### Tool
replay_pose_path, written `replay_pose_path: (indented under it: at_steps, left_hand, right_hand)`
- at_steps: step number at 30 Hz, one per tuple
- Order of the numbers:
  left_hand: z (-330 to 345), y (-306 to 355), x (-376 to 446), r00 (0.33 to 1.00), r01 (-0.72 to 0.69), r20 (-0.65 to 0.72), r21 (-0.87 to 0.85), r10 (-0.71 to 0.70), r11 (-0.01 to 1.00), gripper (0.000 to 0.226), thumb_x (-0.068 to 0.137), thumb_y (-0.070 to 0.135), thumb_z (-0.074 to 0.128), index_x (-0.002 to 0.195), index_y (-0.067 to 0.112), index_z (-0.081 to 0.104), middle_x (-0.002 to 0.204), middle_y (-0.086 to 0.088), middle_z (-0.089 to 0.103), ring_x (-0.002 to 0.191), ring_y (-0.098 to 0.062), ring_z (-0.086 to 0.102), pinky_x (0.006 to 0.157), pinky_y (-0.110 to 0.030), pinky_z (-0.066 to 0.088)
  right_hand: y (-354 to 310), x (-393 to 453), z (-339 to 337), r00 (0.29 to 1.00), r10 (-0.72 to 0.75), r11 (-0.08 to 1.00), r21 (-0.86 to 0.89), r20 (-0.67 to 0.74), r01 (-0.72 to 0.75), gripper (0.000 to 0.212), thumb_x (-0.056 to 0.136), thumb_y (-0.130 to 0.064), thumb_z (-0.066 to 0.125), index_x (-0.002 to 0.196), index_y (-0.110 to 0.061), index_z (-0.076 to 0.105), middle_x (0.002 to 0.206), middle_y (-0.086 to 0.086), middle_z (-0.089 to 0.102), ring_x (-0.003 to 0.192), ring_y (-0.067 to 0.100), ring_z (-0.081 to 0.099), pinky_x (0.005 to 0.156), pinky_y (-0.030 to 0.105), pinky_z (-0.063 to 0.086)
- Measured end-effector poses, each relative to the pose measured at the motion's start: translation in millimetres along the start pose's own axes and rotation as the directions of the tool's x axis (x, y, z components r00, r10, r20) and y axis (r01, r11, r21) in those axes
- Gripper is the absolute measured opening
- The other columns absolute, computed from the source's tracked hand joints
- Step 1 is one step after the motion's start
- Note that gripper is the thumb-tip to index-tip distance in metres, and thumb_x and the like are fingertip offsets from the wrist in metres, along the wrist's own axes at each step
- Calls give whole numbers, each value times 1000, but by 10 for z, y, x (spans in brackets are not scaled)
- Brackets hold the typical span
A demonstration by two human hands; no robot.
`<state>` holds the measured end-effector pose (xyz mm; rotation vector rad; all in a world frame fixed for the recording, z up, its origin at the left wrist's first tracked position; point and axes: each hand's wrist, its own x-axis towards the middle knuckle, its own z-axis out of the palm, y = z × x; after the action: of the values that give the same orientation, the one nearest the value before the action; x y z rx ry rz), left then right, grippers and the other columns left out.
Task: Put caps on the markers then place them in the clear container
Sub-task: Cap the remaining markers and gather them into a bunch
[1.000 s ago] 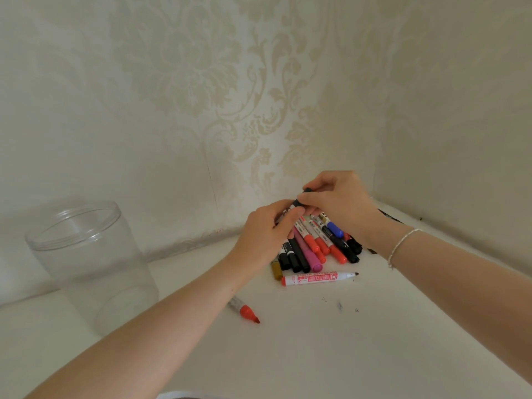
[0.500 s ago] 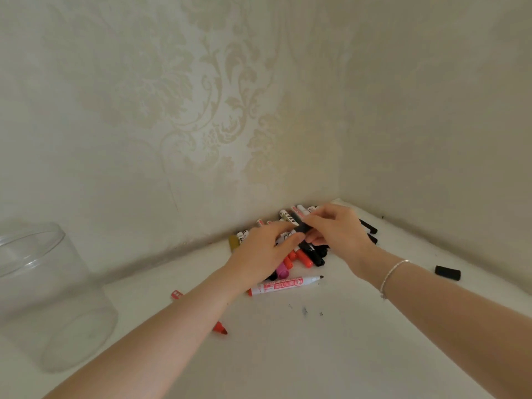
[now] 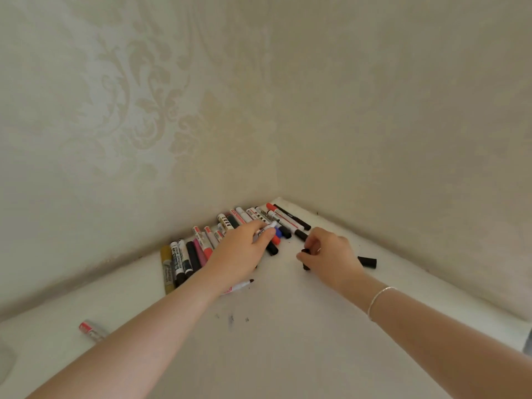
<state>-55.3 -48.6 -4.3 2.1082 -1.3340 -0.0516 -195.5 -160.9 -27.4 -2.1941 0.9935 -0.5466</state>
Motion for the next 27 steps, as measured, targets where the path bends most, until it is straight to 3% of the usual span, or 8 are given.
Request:
replay_pose_path:
  at_steps: [3, 6, 12, 15, 17, 19, 22, 27]
  left_hand:
    - [69, 25, 25, 999, 49, 15, -50, -48, 998, 32, 100, 43, 40, 113, 22, 60, 69, 3, 58, 70, -14, 59, 60, -29, 42]
    - [99, 42, 38, 996, 75, 51, -61, -72, 995, 33, 100, 41, 41, 121, 21, 58, 69, 13, 52, 63, 1, 58, 55, -18, 34]
    - [157, 109, 34, 990, 57, 138, -102, -42, 993, 27, 101, 34, 41, 120, 21, 56, 73, 9, 59, 46, 14, 50, 45, -7, 34]
    - [185, 140, 40, 991, 42, 134, -113, -27, 993, 26, 101, 34, 41, 118, 21, 56, 76, 5, 62, 48, 15, 49, 47, -6, 35]
    - [199, 145, 55, 992, 47, 121, -129, -32, 991, 25, 101, 34, 41, 117, 21, 56, 77, 4, 62, 47, 12, 48, 46, -7, 34]
    - [212, 143, 72, 993, 55, 107, -135, -41, 989, 26, 101, 34, 41, 114, 20, 57, 78, 2, 63, 45, 6, 46, 44, -9, 33]
    - [224, 158, 86, 993, 60, 108, -134, -46, 989, 26, 101, 32, 42, 112, 17, 59, 80, 1, 64, 45, 7, 46, 45, -9, 33]
    - [204, 240, 50, 992, 51, 124, -170, -30, 984, 25, 101, 31, 42, 114, 17, 57, 77, 3, 61, 46, 12, 48, 43, -6, 32]
  right_hand:
    - [46, -18, -48, 995, -88, 996, -1, -38, 88, 13, 80, -24, 69, 79, -29, 57, 77, -7, 63, 78, 17, 62, 73, 28, 51]
    - [72, -10, -59, 996, -85, 994, 72, 13, 84, 16, 80, -16, 69, 79, -29, 60, 83, -5, 64, 83, 14, 62, 74, 22, 48]
    - [132, 0, 2, 995, -87, 985, 153, 42, 80, 25, 80, -8, 66, 100, -22, 63, 91, -2, 63, 83, 14, 58, 61, 0, 37]
    - [147, 11, -32, 988, -125, 983, 145, 92, 111, 37, 79, -8, 64, 114, -21, 58, 98, -2, 61, 88, 14, 56, 75, 14, 44]
    - [160, 20, -144, 987, -130, 991, 45, 91, 126, 38, 80, -13, 62, 117, -22, 54, 105, -2, 56, 95, 15, 53, 80, 22, 44]
    - [187, 35, -290, 994, -93, 957, -269, 56, 105, 40, 81, -17, 57, 119, -19, 47, 115, 1, 49, 108, 20, 47, 86, 27, 40]
    - [254, 41, -419, 995, 24, 679, -732, 100, 57, 45, 83, -25, 50, 126, -14, 40, 128, 9, 41, 121, 29, 38, 96, 33, 33]
    - [241, 49, -450, 989, 90, 706, -708, 115, 18, 31, 88, -8, 46, 119, -10, 49, 123, 11, 50, 114, 30, 53, 87, 33, 46]
